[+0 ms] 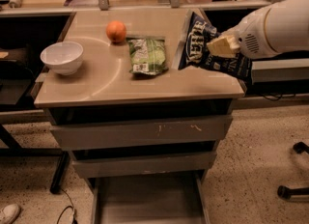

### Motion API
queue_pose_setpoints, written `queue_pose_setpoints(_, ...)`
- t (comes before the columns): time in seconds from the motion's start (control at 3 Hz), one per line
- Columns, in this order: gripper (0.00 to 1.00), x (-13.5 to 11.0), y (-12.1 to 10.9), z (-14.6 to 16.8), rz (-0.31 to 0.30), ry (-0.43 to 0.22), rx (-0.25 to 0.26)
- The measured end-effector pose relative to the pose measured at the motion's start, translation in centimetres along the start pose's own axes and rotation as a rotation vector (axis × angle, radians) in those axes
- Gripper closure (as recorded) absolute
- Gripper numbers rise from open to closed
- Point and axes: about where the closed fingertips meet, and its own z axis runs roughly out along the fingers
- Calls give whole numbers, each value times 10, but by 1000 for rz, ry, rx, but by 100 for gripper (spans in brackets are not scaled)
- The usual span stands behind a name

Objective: Pick blue chip bag from bottom drawer and place on counter

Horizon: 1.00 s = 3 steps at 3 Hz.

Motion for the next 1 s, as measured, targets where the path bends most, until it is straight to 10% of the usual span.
queue_pose_setpoints(1.0, 100, -14, -43, 61, 73, -2, -35)
